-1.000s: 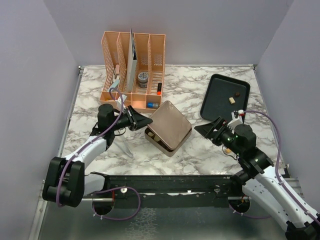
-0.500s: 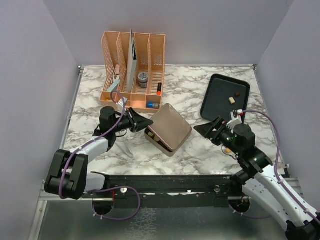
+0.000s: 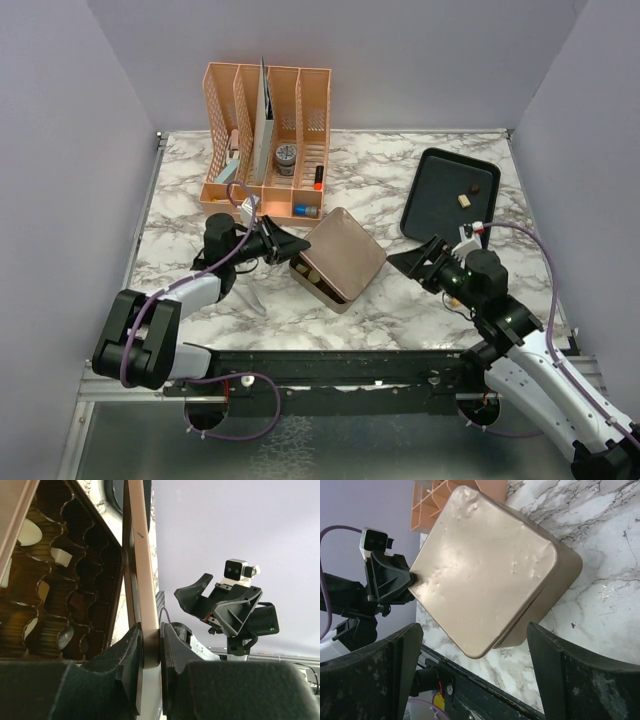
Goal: Pack the chocolate
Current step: Close the box lid on the packing box.
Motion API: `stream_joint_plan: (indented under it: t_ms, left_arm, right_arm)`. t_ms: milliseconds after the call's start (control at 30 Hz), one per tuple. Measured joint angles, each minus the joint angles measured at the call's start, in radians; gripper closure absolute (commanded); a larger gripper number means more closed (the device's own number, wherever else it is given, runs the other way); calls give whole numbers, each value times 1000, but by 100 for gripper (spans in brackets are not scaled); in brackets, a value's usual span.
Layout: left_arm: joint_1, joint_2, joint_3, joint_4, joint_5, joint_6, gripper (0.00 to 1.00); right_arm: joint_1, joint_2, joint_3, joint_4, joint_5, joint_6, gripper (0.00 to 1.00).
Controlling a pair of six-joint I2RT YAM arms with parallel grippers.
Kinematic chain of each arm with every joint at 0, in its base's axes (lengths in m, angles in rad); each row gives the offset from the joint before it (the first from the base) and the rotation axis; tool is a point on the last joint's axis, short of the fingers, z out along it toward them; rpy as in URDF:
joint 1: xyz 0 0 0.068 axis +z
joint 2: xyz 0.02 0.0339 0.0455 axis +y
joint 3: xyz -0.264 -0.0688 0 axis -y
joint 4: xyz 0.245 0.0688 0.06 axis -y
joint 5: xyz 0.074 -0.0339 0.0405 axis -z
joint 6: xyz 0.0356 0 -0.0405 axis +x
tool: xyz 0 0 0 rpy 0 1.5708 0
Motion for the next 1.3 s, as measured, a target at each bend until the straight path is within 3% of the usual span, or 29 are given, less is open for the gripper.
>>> stream_joint_plan:
  t_ms: [367,733,1100,1300]
  left_arm:
    - [0,43,-27,11,-33,41,89]
    - [10,49,-41,-14,-57,119,74]
    - [36,-22,-37,-261,-181,288,45]
    - [37,-93,50,-478,-299,419,38]
  right_arm:
    - [0,133,-37,38,-89,8,25]
    - [0,275,-105,193,-156,83,45]
    - [0,454,-122,365,-195,109,52]
    - [0,502,-122,407,-200,109,58]
